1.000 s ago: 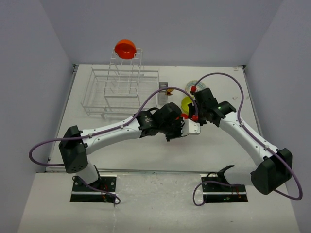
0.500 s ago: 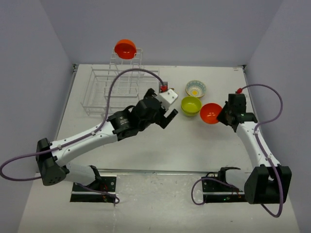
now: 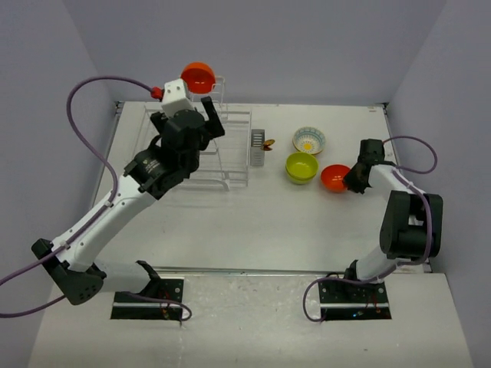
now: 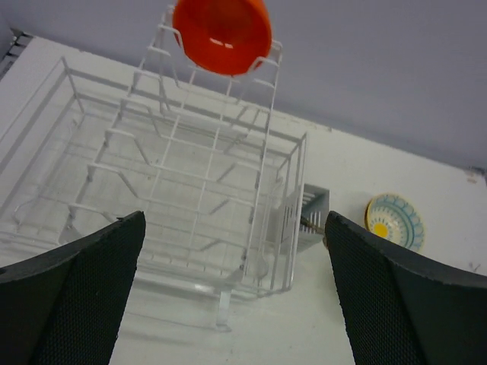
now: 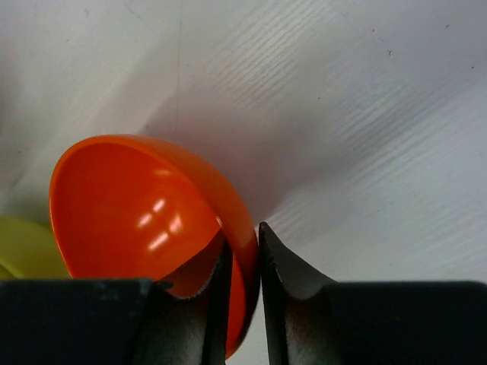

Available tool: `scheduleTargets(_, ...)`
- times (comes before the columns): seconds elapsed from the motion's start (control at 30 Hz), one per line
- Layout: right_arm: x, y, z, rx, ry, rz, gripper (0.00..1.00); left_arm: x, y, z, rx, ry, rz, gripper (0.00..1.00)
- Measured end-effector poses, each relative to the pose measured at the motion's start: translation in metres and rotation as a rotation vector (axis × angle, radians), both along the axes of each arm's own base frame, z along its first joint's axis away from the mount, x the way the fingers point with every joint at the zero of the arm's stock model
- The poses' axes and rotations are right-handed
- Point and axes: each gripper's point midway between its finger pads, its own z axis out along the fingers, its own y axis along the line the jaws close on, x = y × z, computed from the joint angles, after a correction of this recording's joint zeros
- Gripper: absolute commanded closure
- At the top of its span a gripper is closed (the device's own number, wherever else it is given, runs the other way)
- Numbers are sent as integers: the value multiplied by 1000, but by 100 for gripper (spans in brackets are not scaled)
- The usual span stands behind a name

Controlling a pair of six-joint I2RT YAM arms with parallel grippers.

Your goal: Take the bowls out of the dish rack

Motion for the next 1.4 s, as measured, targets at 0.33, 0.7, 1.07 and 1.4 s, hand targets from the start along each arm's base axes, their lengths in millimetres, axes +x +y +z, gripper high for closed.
scheduleTargets(0.33,8,4,26,37,-106,-22,10,75,63,94,-227,-152,181,0)
scheduleTargets(0.7,-41,9,209,-39,-651,29,1,161,45,34,-465,-34,133,0)
scheduleTargets(1.07,-69,62,205,123,-696,275,1,226,11,-20,-658,-4,160,4)
scheduleTargets(1.4,-84,77,223,146,-766,356,1,260,21,-43,-687,-63,206,31)
